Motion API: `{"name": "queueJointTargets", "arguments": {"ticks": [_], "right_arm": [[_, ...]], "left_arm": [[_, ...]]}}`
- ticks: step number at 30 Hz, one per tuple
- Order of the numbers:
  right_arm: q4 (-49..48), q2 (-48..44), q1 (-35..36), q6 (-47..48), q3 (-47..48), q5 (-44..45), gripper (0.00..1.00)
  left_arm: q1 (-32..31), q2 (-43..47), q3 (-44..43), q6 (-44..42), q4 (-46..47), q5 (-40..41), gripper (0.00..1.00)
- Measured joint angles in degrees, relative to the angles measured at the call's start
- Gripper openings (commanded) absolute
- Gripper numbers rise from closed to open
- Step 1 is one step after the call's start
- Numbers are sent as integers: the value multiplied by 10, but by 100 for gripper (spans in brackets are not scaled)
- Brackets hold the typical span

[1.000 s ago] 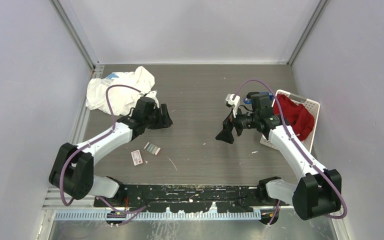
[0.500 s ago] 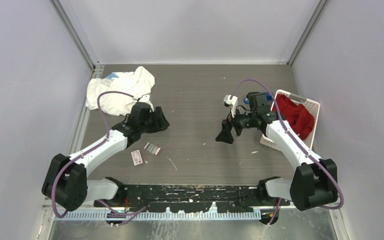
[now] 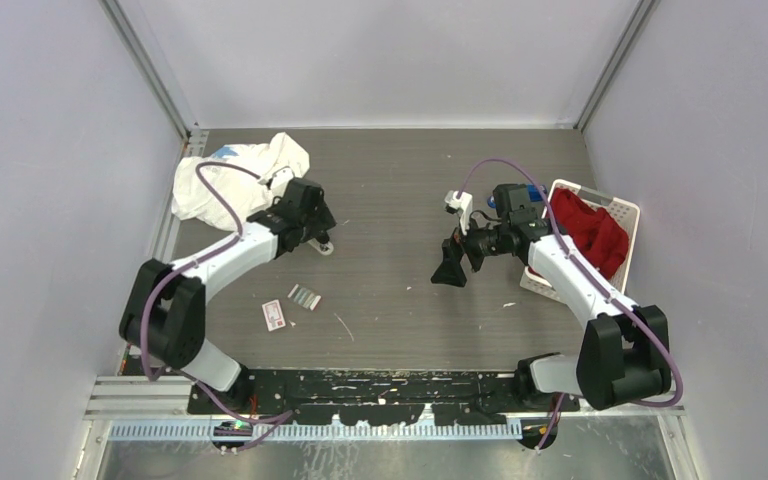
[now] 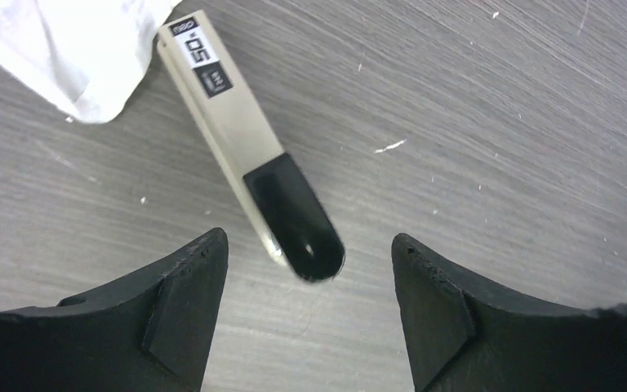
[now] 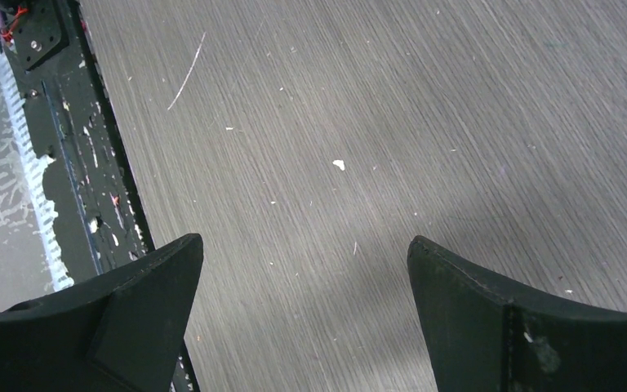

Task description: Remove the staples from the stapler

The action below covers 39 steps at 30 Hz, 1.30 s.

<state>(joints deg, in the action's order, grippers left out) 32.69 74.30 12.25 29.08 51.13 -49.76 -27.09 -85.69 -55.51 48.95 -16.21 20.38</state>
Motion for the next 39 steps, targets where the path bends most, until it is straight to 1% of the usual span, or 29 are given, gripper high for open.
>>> {"name": "queueJointTargets", "arguments": {"ticks": [3,7,10,14,22,26,29,32,35,39], "right_arm": [[3,2,0,2,0,2,100],[4,2,-3,4,0,3,100],[5,2,-3,4,0,3,100],[9,2,-4,5,1,2,100],[10,2,-4,5,1,1,100],[12,2,-4,5,1,1,100],[12,2,-4,5,1,0,100],[12,2,-4,4,1,-3,100],[12,2,-4,3,1,-7,100],[12,3,-4,-3,1,-23,100]], "left_arm": [[1,-50,-35,7,-4,7,71],[1,-88,-41,17,-13,7,65],[1,-94,-41,17,-17,9,59],[1,-97,-41,18,-14,10,56],[1,-130,-54,16,-13,11,41],[1,-130,-54,13,-12,14,29],[1,-130,-54,5,-12,14,12],[1,-129,-53,-6,-9,11,1],[1,-124,-48,-29,-6,-1,0],[1,-97,-25,-71,0,-34,0]]}}
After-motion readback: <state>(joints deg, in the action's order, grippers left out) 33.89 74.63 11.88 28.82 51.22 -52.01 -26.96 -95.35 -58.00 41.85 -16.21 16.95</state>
